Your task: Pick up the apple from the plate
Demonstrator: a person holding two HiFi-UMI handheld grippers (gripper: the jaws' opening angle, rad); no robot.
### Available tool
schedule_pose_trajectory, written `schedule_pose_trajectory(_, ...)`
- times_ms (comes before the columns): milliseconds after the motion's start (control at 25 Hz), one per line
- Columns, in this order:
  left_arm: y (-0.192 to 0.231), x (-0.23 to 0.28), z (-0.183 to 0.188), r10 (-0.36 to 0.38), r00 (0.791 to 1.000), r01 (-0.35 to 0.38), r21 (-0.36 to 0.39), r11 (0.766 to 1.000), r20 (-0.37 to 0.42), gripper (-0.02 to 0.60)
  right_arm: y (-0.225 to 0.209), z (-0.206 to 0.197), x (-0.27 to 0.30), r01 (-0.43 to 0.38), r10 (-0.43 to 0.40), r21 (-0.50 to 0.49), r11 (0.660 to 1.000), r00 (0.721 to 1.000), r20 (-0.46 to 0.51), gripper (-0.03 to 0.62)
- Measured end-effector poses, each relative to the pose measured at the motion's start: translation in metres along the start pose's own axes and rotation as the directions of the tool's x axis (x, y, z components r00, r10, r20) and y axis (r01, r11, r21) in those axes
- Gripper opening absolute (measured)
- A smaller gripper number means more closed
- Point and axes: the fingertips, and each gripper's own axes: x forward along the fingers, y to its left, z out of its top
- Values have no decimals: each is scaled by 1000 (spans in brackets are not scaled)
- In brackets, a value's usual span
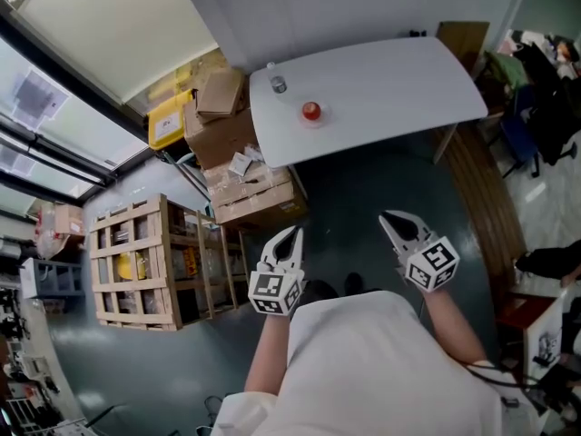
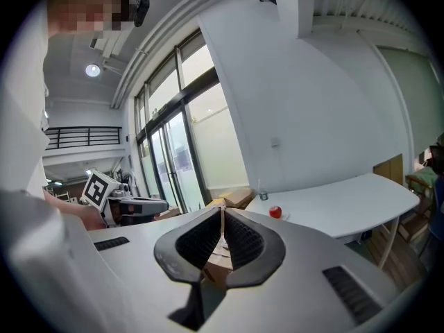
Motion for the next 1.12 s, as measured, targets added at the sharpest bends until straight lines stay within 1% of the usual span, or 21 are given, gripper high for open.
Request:
schedule_pose_trajectory(160,-7,2,-2,16,1000,-16,-20,1000,15,2,-8,-5,-5,-9,9,19,1000,1000,-7,38)
schedule_pose_trajectory(560,0,36,-4,-8,1000,8,-30,1000,-5,2,-36,-9,10,6,-6,15,1000,999,-32,38)
schedule_pose_trajectory(880,29,75,6,-42,999,42,-16,999,-27,2,-58,4,48,30,-30,1,1000,998,-50,38)
schedule_pose_trajectory(1120,57,109,13,-101,993,101,-13,995,-54,2,-77,11,83,49,-49,-11,999,997,-58,38)
